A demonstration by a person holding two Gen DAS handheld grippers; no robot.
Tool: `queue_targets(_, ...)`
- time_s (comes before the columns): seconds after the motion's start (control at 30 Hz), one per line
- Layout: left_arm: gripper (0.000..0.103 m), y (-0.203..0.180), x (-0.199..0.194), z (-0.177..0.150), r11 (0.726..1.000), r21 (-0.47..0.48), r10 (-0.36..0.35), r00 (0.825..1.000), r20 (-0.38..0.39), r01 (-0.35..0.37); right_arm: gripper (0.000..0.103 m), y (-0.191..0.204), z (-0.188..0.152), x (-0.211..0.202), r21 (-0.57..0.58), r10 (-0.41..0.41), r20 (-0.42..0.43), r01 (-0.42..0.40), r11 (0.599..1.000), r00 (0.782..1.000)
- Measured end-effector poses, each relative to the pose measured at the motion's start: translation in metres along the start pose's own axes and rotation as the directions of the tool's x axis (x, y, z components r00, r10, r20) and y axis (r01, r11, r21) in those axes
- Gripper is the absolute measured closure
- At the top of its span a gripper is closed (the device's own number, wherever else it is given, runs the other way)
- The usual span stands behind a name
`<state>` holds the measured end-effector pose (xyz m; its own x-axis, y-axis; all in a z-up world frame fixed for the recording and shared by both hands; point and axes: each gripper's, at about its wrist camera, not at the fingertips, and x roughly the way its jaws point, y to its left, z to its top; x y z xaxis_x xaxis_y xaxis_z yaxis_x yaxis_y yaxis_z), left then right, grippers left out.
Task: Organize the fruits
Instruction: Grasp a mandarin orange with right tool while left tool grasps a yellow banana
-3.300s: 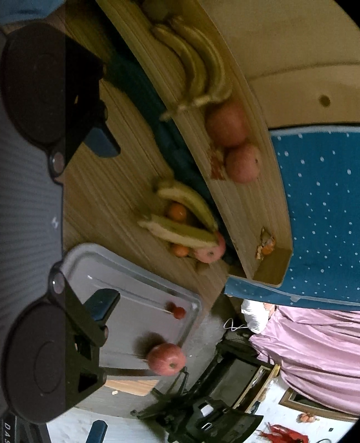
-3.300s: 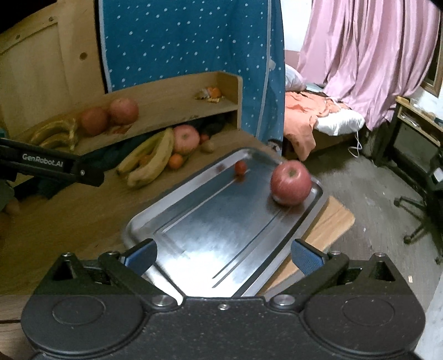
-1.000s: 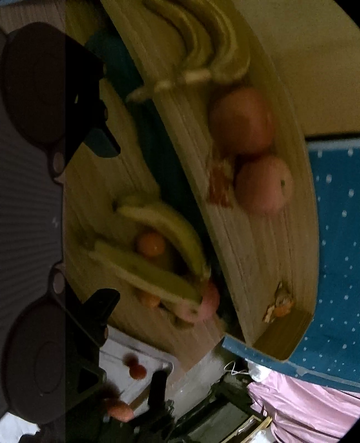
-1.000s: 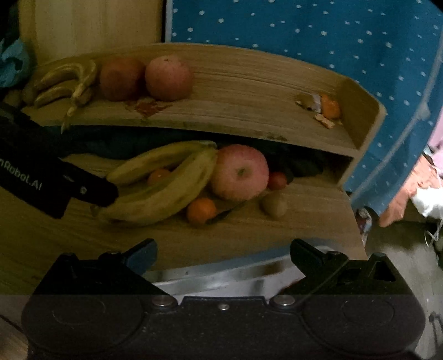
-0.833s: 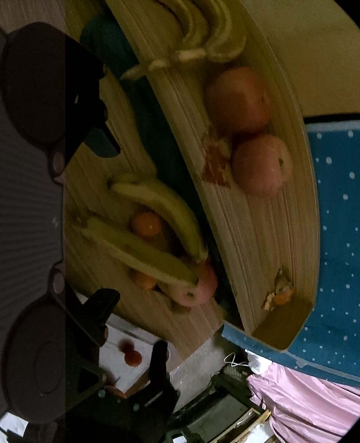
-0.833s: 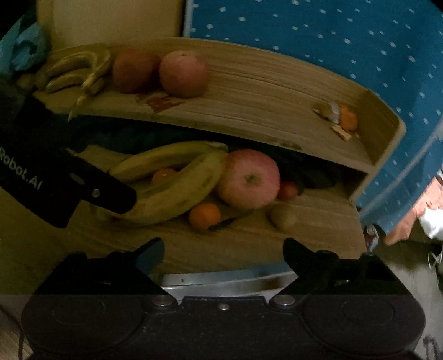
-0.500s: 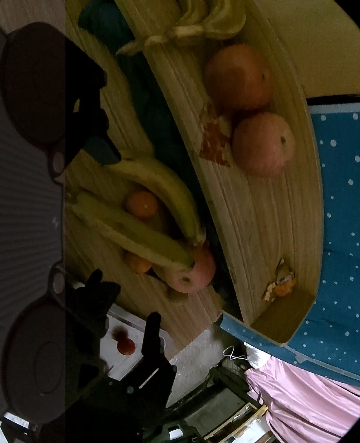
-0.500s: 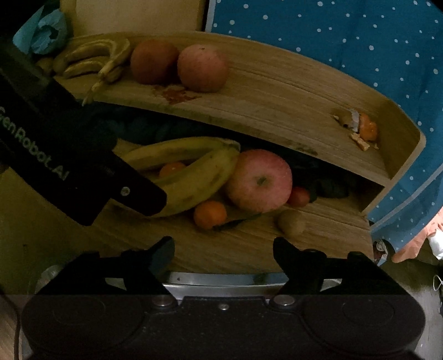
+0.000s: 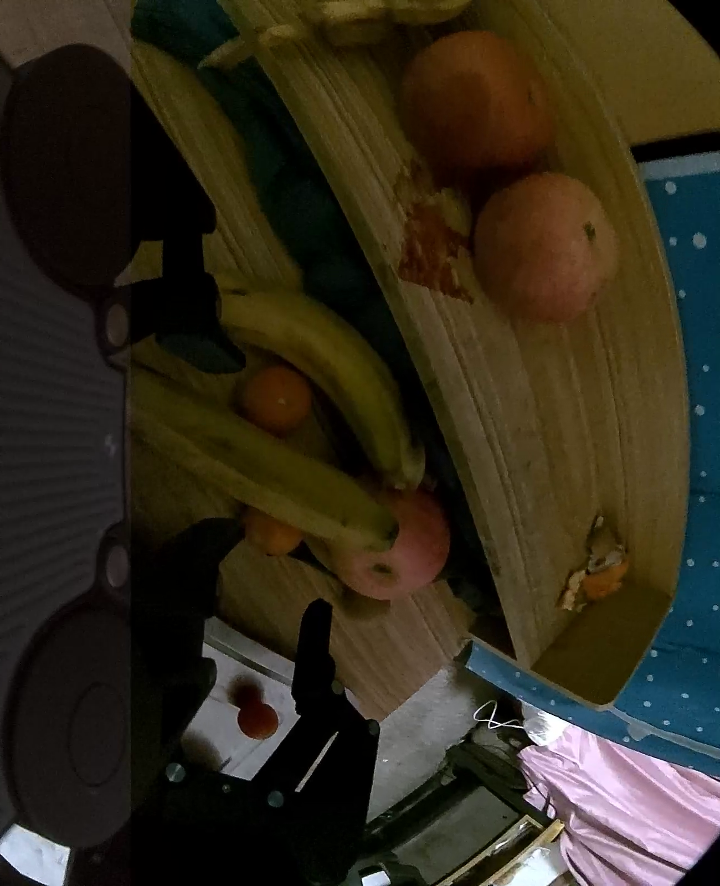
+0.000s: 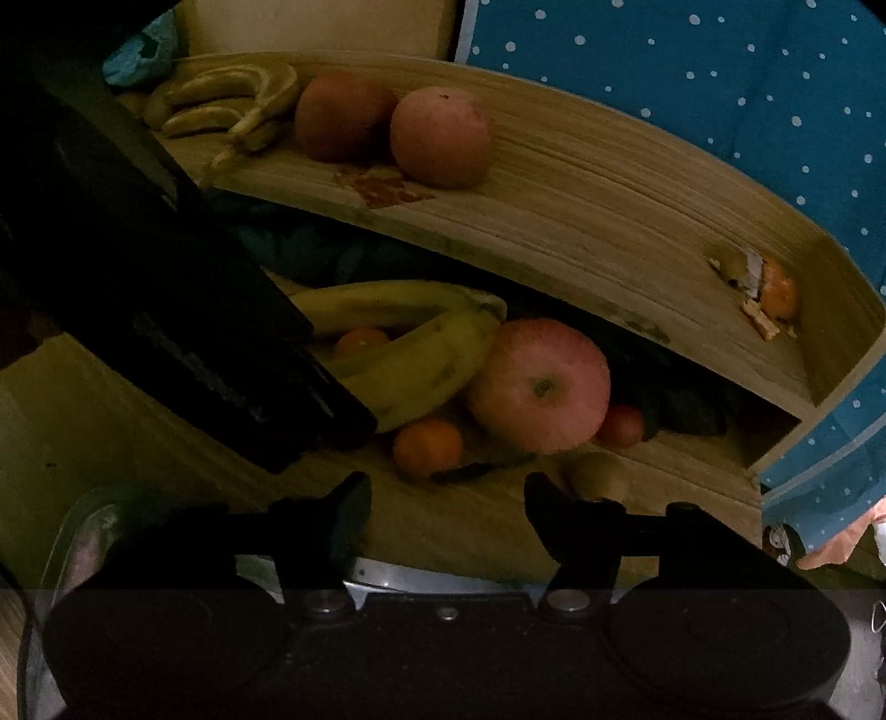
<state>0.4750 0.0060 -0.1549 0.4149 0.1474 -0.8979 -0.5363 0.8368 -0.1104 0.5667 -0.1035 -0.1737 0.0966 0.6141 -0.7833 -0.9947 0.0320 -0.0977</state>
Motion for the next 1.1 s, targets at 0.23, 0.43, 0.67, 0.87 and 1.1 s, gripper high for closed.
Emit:
queue_targets(0.23, 0.042, -0.001, 0.013, 0.004, 1.0, 0.002, -0.007, 1.0, -0.025, 0.007, 0.048, 0.001, 0.004, 0.01, -0.005, 0.004, -0.016, -0.004, 1.0, 1.0)
queue_targets(0.43, 0.044, 0.0, 0.018, 0.007, 1.0, -0.01, 0.002, 0.999, -0.035, -0.003, 0.055, 0.002, 0.007, 0.012, 0.001, 0.009, -0.01, -0.009, 1.0, 1.0)
queue_targets(0.67, 0.045, 0.005, 0.018, 0.007, 1.0, -0.027, 0.002, 0.999, -0.032, -0.003, 0.056, 0.001, 0.01, 0.013, 0.017, 0.019, -0.008, -0.019, 1.0, 1.0)
queue_targets(0.87, 0.047, 0.004, 0.016, 0.006, 1.0, -0.024, 0.002, 1.0, -0.03, -0.003, 0.072, 0.008, 0.012, 0.009, 0.007, 0.037, -0.011, -0.037, 0.999, 0.999)
queue_targets(1.1, 0.055, 0.002, 0.013, 0.002, 1.0, -0.014, -0.005, 1.0, -0.03, 0.004, 0.073, 0.009, 0.008, 0.004, 0.023, 0.035, -0.022, -0.034, 0.999, 0.999)
